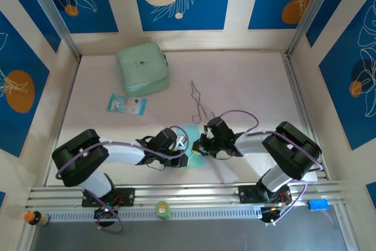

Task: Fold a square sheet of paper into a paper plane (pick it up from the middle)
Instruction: Fold the triangle at the bottom-center of the table.

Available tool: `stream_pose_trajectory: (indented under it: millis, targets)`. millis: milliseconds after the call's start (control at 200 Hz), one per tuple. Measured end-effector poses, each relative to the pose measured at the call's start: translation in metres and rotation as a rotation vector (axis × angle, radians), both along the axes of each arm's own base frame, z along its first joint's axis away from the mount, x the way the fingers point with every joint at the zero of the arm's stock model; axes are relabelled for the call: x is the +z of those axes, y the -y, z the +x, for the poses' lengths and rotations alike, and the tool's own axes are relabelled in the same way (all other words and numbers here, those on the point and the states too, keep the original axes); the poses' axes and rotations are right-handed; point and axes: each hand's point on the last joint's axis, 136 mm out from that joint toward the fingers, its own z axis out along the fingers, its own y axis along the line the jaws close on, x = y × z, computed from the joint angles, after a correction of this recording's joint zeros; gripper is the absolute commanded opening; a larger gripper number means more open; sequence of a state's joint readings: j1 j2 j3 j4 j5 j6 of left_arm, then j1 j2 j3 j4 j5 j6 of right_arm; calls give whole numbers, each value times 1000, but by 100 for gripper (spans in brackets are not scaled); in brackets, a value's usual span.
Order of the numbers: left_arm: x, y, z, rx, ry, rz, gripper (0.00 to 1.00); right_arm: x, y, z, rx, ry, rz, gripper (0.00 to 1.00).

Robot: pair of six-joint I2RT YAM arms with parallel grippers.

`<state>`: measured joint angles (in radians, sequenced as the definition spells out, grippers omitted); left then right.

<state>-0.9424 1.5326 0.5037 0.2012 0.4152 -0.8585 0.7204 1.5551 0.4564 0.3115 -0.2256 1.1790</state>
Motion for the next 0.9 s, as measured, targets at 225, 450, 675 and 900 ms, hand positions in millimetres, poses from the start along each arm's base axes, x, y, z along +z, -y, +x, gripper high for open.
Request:
stream_pose_trajectory:
  millis: [225,450,675,900]
  targets:
    - [1,-10,-12,-16,-30,5,8,0,0,0,0,0,0,1]
    - [13,-16,-23,-40,-60,0,6,0,0,0,0,0,0,1]
    - [53,-9,4,4,75,-57,8,0,0,0,1,1,0,1]
    - [41,-3,27,35,89,-13,8,0,0,0,1,1,0,1]
